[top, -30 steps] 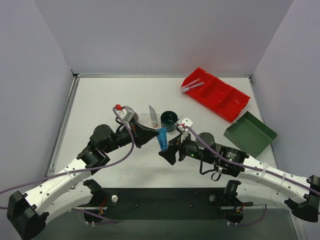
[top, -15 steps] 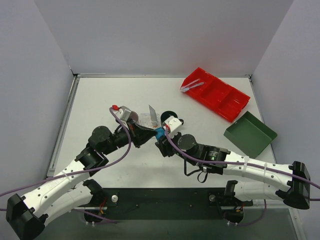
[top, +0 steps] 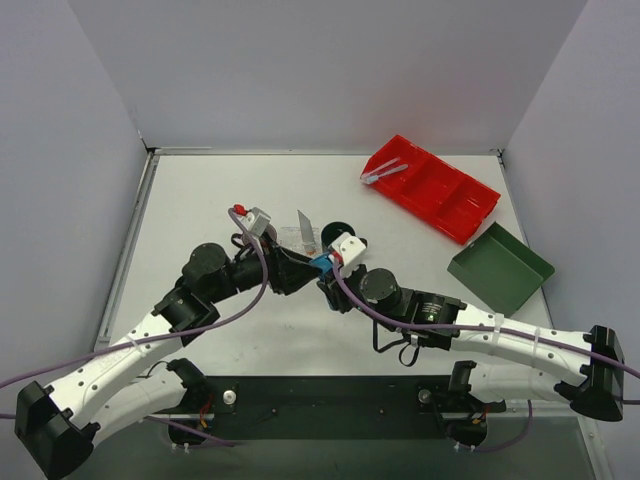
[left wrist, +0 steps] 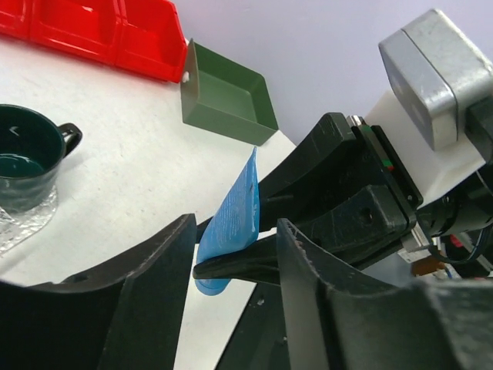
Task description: Prepare toiletry sets of a toothbrush and toothpaste on the tray
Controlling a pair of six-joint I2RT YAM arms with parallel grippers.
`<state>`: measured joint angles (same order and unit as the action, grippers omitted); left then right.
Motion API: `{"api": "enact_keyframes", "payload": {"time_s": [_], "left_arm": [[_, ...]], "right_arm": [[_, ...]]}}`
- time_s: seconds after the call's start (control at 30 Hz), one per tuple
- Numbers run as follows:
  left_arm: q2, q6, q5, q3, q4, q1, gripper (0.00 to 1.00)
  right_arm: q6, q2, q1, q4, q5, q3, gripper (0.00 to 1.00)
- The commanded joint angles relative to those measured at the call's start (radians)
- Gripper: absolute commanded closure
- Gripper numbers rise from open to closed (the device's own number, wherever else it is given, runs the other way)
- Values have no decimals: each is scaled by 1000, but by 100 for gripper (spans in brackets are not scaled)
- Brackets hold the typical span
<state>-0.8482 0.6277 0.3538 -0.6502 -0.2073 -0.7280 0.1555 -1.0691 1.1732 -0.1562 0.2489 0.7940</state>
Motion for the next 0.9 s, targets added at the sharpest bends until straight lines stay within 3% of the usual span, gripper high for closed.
{"api": "enact_keyframes", "payload": {"time_s": [0.0, 0.27, 0.37, 0.47, 0.67, 0.73, 0.77, 0.87], "left_arm": [[-38, -19, 65, -110, 52, 9, 41], [-130, -39, 112, -183, 65, 7, 38], [-172, -45, 149, -209, 97, 7, 49], [-184, -56, 165, -215, 121, 7, 52], [-189, -79, 192, -229, 157, 7, 83], [-190, -85, 205, -229, 163, 9, 98], [-190, -88, 202, -227, 163, 9, 100], [-173, -117, 142, -235, 200, 22, 100]], "right_arm": [[-31, 43, 2, -5, -14, 7, 92], [-27, 31, 3, 30, -76, 14, 94], [-25, 26, 5, 47, -65, 25, 94], [-28, 21, 3, 66, -54, 40, 94], [-31, 18, 3, 79, -27, 42, 94], [-25, 21, 2, 81, -10, 40, 90], [-25, 23, 0, 81, -7, 40, 87], [-16, 34, -9, 81, 9, 37, 65]]}}
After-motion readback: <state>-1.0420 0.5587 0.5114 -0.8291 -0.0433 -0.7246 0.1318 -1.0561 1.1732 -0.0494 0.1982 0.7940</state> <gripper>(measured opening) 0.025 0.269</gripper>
